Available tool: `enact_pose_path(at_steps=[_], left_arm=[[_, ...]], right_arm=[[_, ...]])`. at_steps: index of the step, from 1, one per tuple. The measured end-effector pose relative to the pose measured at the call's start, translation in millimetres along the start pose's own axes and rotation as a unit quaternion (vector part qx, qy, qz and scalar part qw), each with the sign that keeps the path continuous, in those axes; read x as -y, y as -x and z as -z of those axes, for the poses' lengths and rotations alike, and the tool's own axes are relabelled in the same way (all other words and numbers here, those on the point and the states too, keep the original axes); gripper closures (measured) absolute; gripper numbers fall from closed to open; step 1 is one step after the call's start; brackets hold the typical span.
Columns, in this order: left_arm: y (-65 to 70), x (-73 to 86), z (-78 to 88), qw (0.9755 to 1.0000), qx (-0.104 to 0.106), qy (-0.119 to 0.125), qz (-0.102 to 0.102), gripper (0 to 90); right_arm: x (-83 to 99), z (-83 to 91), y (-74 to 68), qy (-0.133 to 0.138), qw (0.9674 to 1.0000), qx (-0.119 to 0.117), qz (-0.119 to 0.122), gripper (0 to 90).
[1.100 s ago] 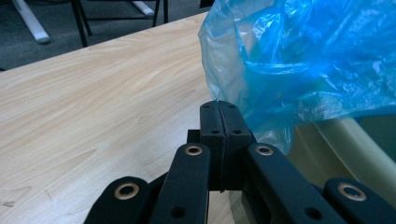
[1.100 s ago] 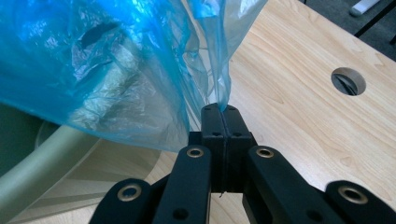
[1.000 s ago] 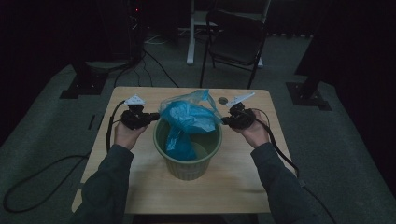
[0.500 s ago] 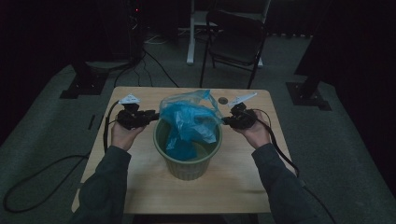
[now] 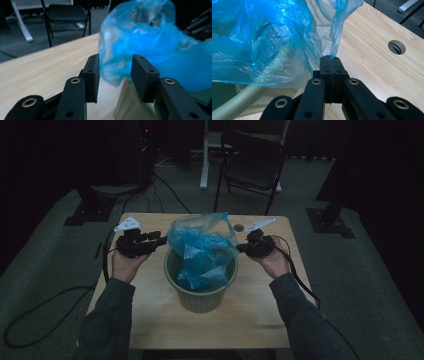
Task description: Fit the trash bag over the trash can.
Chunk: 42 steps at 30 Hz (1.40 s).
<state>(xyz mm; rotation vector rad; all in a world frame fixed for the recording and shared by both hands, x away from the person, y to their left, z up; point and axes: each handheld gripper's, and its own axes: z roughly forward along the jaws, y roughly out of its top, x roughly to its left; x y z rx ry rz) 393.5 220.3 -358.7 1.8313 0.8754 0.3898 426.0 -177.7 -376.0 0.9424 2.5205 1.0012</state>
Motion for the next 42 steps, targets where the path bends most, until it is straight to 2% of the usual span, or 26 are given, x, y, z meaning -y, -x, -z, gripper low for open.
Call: enact_pose_path(at_steps=[3,5,6,9,12,13,14,16,17,19,23,25,29,31,35,37,39,42], left_arm=[[7.8,-10.4,2.2,0.9998,0.006,0.014,-0.015,58.8],[7.8,-10.4,2.2,0.9998,0.006,0.014,-0.015,58.8],[12.3,-17.5,-1.6,0.9995,0.016,0.013,-0.023,59.1],[15.4,-21.3,-6.0,0.9992,0.022,0.012,-0.030,59.3],[22.5,-26.9,-14.2,0.9980,0.037,0.008,-0.050,59.4],[22.5,-26.9,-14.2,0.9980,0.037,0.008,-0.050,59.4],[28.0,-29.6,-21.2,0.9970,0.042,-0.002,-0.065,59.4],[34.1,-29.7,-32.1,0.9949,0.036,-0.035,-0.088,59.3],[34.1,-29.7,-32.1,0.9949,0.036,-0.035,-0.088,59.2],[36.8,-25.5,-38.2,0.9931,0.026,-0.053,-0.101,59.2],[34.6,-20.0,-41.8,0.9925,0.013,-0.067,-0.101,58.8],[32.4,-18.3,-41.9,0.9927,0.010,-0.068,-0.099,58.8],[31.6,-17.4,-41.0,0.9928,0.007,-0.067,-0.099,58.8],[31.8,-17.5,-40.9,0.9926,0.006,-0.067,-0.100,58.7],[32.3,-17.6,-41.2,0.9929,0.004,-0.065,-0.099,58.6],[32.7,-17.5,-41.4,0.9930,0.004,-0.064,-0.099,58.6],[33.8,-17.6,-41.3,0.9932,0.006,-0.061,-0.099,58.6],[35.4,-17.8,-40.6,0.9937,0.011,-0.055,-0.098,58.6]], right_arm=[[-0.8,1.8,-0.8,0.001,1.0000,0.000,0.000,90.0],[-1.2,2.2,-1.0,0.001,1.0000,0.001,0.000,90.0],[-1.5,2.8,-1.0,0.003,1.0000,0.000,0.002,90.0],[-1.7,3.1,-1.4,0.003,1.0000,-0.001,0.003,90.0],[-1.6,2.6,-2.3,0.002,1.0000,-0.002,0.003,90.0],[-1.6,2.6,-2.3,0.002,1.0000,-0.002,0.003,90.0],[-1.6,2.5,-2.6,0.001,1.0000,-0.002,0.004,90.0],[-1.2,3.4,-2.7,0.003,1.0000,-0.002,0.005,90.0],[-1.2,3.4,-2.7,0.003,1.0000,-0.002,0.005,90.0],[-0.8,5.3,-1.6,0.005,1.0000,0.001,0.003,90.0],[0.9,9.0,3.5,0.001,0.9997,0.022,-0.012,90.0],[1.5,9.4,5.1,0.001,0.9996,0.024,-0.016,90.0],[1.6,17.5,7.4,0.028,0.9989,0.028,-0.026,83.8],[0.5,20.7,6.7,0.036,0.9988,0.023,-0.023,82.8],[-5.8,34.3,2.6,0.069,0.9974,0.022,-0.008,77.2],[-7.0,37.0,1.5,0.078,0.9968,0.016,-0.004,76.4],[-11.2,41.3,-3.4,0.101,0.9949,-0.008,0.009,73.4],[-17.6,36.5,-9.3,0.101,0.9944,-0.024,0.021,72.0]])
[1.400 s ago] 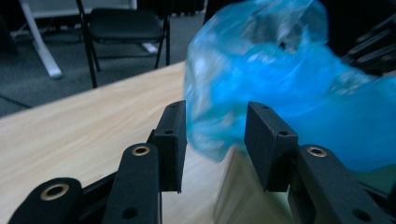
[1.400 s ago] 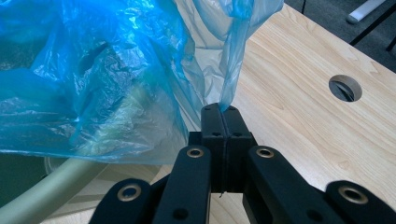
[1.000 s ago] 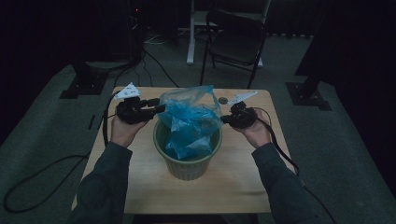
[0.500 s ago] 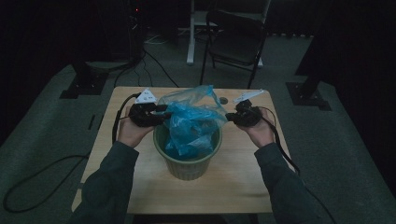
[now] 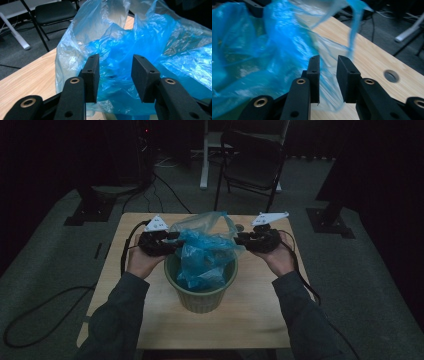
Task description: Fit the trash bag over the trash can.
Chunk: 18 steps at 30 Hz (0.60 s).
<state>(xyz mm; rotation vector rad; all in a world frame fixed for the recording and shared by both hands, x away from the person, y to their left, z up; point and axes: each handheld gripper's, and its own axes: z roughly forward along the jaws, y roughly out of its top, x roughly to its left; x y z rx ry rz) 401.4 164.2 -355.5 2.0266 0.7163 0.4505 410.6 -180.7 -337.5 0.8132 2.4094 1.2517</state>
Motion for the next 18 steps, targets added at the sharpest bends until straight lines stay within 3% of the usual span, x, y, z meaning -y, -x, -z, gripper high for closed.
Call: enact_pose_path(at_steps=[7,14,15,16,18], left_arm=[[1.6,3.0,2.2,1.0000,0.003,0.003,-0.001,58.6],[1.2,7.7,2.4,1.0000,0.006,0.002,0.001,58.7],[1.4,8.4,2.5,1.0000,0.006,0.001,0.000,58.7],[1.6,8.8,2.6,1.0000,0.007,0.001,0.001,58.8],[1.7,9.5,2.6,1.0000,0.007,0.000,0.000,58.8]], right_arm=[[-13.5,-20.0,-11.8,-0.005,0.9995,-0.023,0.022,71.3],[-23.2,-37.3,-15.5,-0.020,0.9982,-0.051,0.024,67.9],[-23.7,-39.4,-15.5,-0.022,0.9982,-0.051,0.024,69.4],[-24.3,-42.9,-15.4,-0.027,0.9980,-0.051,0.024,78.3],[-24.7,-45.1,-13.3,-0.033,0.9984,-0.043,0.018,85.7]])
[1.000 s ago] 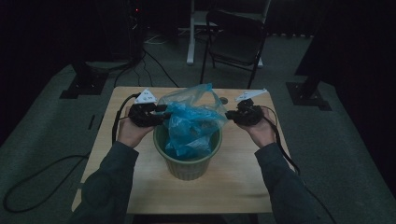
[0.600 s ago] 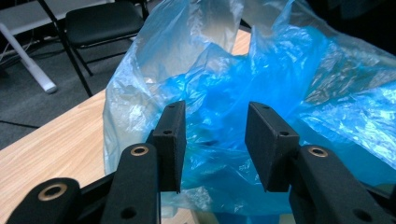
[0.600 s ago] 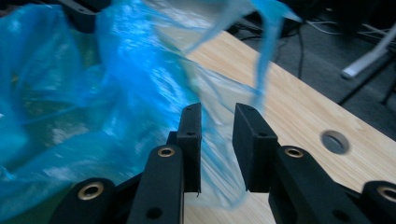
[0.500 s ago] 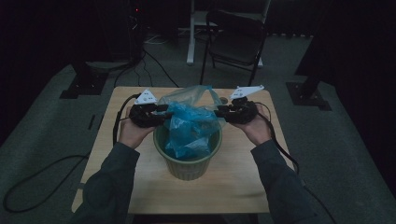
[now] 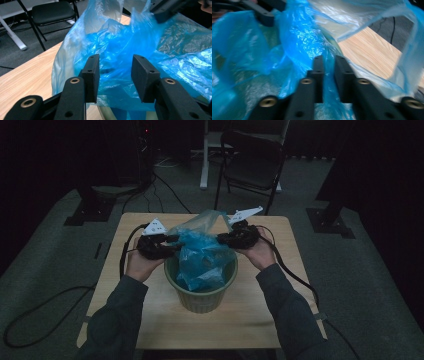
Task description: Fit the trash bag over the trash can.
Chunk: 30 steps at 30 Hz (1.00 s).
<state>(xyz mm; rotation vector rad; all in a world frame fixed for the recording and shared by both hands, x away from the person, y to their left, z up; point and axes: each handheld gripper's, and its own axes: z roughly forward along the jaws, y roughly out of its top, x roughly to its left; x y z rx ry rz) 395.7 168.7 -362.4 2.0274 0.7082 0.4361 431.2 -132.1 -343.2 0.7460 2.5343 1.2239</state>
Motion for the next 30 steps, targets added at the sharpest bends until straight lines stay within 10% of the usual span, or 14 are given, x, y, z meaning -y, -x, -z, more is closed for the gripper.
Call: enact_pose_path(at_steps=[11,23,30], left_arm=[[0.5,2.1,-2.4,1.0000,0.001,-0.004,0.000,58.9],[-2.4,3.0,-1.5,0.9997,-0.019,-0.014,0.002,60.0],[-2.2,0.0,2.0,0.9997,-0.025,0.002,-0.003,59.7]], right_arm=[[2.6,-0.5,23.9,-0.003,0.9950,0.064,-0.076,90.0],[3.2,-6.2,33.0,-0.018,0.9892,0.105,-0.100,90.0],[3.2,-10.0,27.6,-0.017,0.9919,0.088,-0.090,90.0]])
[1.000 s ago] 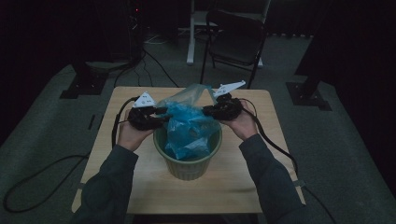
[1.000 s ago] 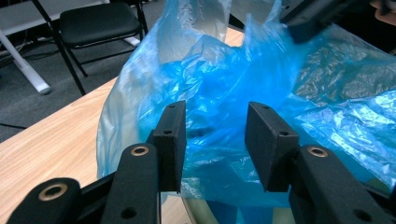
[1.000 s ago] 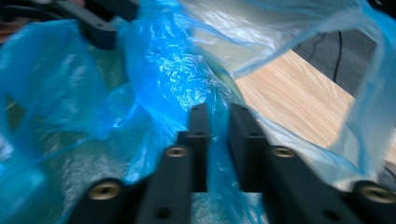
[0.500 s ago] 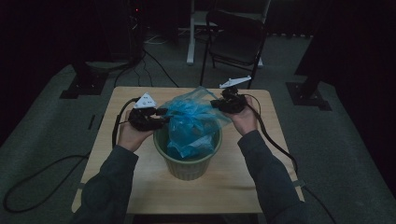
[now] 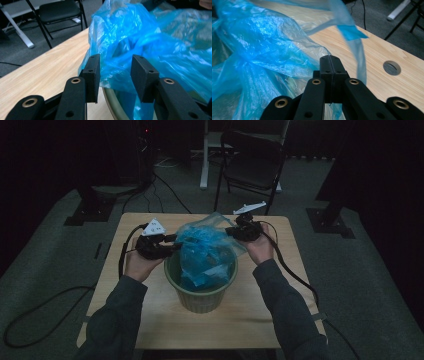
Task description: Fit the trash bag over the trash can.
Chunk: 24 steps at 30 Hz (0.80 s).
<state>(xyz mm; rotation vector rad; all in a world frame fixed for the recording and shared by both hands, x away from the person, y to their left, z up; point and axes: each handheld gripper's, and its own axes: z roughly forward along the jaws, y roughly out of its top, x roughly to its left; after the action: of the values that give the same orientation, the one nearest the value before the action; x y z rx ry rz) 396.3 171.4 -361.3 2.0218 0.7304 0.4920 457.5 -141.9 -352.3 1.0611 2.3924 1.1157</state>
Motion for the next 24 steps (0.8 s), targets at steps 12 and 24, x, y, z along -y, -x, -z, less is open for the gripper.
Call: enact_pose_path(at_steps=[12,24], left_arm=[[3.6,-19.9,-9.8,0.9992,-0.029,0.007,-0.027,56.9],[-12.5,-18.5,-28.1,0.9989,-0.045,-0.015,0.003,79.1]], right_arm=[[-1.2,5.6,-1.9,0.022,0.9994,-0.025,0.014,90.0],[0.0,7.2,-4.6,0.015,0.9988,-0.032,0.034,89.0]])
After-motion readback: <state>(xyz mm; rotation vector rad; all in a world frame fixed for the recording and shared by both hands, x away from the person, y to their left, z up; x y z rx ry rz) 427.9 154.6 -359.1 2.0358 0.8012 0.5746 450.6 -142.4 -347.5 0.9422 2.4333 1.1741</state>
